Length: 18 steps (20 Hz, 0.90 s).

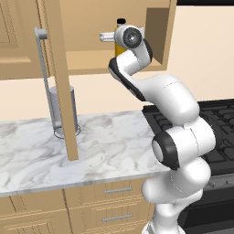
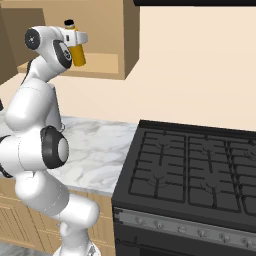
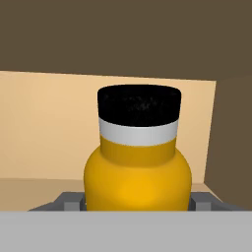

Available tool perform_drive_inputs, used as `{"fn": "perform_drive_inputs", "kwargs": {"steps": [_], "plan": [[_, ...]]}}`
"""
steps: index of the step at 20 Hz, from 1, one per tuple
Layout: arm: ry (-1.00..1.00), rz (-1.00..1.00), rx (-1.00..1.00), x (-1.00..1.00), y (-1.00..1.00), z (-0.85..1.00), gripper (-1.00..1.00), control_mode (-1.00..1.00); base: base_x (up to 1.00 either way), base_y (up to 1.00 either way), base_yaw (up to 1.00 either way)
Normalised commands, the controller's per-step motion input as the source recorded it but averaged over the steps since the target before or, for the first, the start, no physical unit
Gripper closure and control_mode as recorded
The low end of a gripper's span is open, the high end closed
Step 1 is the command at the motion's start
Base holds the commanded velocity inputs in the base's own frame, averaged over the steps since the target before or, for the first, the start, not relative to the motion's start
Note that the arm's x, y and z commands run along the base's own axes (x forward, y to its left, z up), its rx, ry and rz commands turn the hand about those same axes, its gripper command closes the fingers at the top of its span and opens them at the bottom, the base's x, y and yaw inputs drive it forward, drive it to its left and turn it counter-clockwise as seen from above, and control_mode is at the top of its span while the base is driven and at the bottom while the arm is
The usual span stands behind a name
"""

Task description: Sort all alcoholic drinks to one cabinet, and non-alcoholic drinks to the other.

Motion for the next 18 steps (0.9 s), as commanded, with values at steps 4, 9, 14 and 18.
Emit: {"fn": "perform_drive_inputs", "kwargs": {"steps": [4,9,14,18], "plan": [[0.00,0.00,0.00,0.26,0.00,0.00,1.00,-1.00,0.00,0.00,0.00],[0.00,0.00,0.01,0.24,0.00,0.00,1.00,-1.00,0.00,0.00,0.00],[0.00,0.00,0.01,0.24,0.00,0.00,1.00,-1.00,0.00,0.00,0.00],[0.00,0.00,0.00,0.26,0.00,0.00,1.00,-1.00,0.00,0.00,0.00]]}}
